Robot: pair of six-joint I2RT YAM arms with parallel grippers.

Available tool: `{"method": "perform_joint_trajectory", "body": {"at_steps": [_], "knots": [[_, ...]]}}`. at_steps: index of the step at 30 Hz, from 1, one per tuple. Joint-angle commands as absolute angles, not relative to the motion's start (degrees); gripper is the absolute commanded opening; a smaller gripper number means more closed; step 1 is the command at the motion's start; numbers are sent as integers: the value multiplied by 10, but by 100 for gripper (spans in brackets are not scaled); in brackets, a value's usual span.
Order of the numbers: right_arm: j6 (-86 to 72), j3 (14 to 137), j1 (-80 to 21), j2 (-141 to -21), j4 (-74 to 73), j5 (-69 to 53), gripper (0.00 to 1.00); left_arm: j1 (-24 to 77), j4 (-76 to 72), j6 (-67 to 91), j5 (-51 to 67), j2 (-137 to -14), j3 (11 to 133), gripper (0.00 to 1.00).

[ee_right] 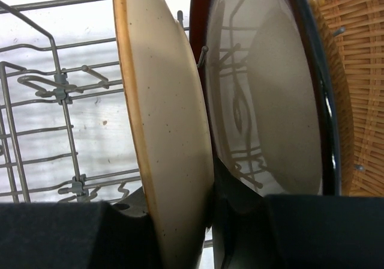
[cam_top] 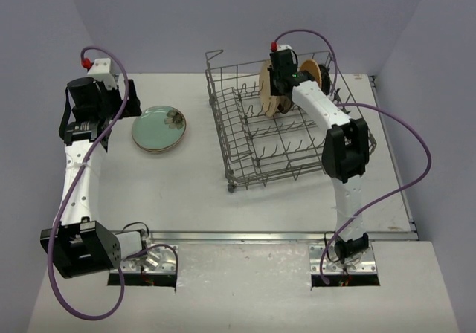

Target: Unload the plates from the dish rack

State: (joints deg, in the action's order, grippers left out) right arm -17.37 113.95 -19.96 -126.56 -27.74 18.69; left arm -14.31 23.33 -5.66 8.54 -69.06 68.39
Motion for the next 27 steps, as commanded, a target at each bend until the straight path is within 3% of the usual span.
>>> {"method": "perform_joint_trajectory", "body": {"at_steps": [1, 12, 27], "knots": [[-259, 1146, -195, -1232, -272, 240, 0, -142, 216, -46, 85, -675, 680, 100], [-201, 1165, -213, -1181, -229, 262, 0, -143, 221, -35, 95, -673, 685, 100], [30, 1117, -270, -1103, -10, 344, 0, -143, 228, -36, 97, -656, 700, 100]]}}
